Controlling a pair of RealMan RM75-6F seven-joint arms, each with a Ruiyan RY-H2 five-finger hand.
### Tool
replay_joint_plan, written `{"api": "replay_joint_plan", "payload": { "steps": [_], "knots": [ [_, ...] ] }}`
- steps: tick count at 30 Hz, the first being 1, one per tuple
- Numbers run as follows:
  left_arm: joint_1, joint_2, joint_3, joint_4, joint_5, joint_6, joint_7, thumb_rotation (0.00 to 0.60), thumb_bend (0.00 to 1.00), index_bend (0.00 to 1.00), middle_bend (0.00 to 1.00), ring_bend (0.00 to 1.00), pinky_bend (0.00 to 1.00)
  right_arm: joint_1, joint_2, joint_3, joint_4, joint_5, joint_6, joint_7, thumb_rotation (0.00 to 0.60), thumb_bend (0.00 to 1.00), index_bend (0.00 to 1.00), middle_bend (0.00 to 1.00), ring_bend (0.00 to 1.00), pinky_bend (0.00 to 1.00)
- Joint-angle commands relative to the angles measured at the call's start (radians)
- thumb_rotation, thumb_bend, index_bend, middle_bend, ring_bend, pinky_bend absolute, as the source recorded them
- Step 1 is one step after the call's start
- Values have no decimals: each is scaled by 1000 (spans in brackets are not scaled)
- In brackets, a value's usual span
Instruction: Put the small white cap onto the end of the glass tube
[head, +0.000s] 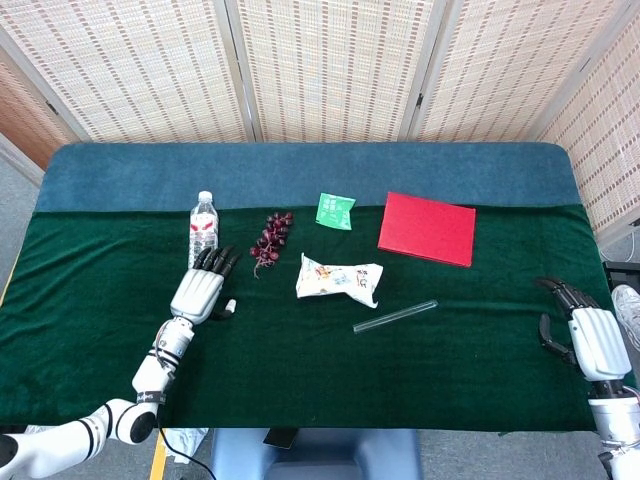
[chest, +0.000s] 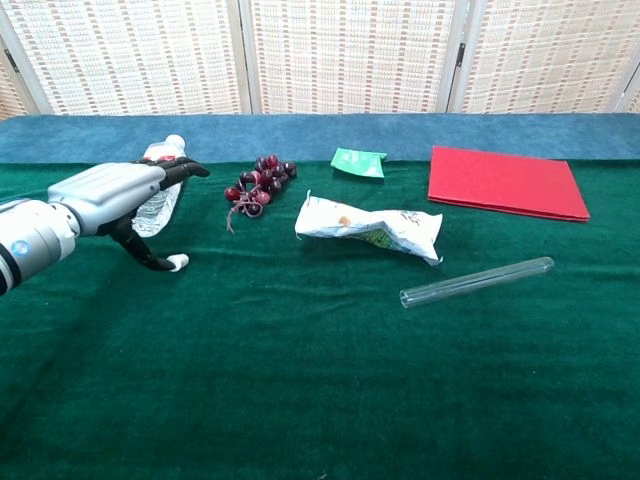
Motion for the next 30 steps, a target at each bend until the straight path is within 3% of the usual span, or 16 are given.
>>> {"api": "replay_joint_plan", "payload": {
  "steps": [1,11,30],
  "knots": [
    [-4,2,-4,-2,-6,-2,3,600,195,0,0,0,0,0,0,0,-1,0,-1,0,599,701,219,237,255,280],
    [-35,24,-31,-15,-72,-37,50,600,194,0,0,0,0,-1,-1,-1,-5,8,-7,-11,600,700,219,237,257,280],
    [-59,25,-32,-21,-112,-35,63,600,195,0,0,0,0,-10,0,1,-5,13,2,-7,600,701,219,237,259,279]
  ]
}}
